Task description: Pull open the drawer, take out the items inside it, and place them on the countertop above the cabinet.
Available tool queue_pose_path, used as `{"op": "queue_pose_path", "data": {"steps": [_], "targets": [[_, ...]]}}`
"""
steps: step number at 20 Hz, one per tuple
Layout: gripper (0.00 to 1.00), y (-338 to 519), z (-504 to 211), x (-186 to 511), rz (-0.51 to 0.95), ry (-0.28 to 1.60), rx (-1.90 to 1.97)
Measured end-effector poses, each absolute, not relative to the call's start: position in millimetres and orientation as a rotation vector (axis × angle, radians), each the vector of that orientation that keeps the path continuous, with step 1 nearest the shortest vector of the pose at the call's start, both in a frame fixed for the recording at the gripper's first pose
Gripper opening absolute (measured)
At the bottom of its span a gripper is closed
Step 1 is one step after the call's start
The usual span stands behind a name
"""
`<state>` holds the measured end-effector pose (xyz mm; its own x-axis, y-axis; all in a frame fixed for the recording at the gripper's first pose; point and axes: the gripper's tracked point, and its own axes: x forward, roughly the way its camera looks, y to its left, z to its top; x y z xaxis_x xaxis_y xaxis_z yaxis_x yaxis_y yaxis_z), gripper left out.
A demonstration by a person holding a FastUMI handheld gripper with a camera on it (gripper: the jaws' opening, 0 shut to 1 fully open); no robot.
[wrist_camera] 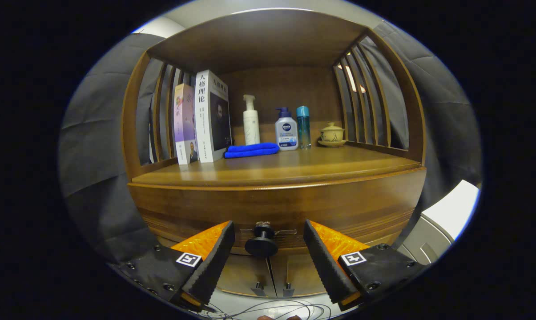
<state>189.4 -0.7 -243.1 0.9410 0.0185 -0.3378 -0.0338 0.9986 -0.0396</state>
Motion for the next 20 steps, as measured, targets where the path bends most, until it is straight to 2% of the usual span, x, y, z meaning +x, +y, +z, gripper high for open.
{"op": "queue_pose_path", "data": {"steps": [8,15,17,20], "targets": [[0.98,-5.7,-269.2,201.6,-0.026,0.381,-0.061],[0.48,0.4,-274.3,203.3,-0.042,0.408,-0.091],[0.48,0.1,-274.3,202.3,-0.050,0.414,-0.069],[0.37,0.6,-274.2,202.7,-0.038,0.416,-0.066]]}}
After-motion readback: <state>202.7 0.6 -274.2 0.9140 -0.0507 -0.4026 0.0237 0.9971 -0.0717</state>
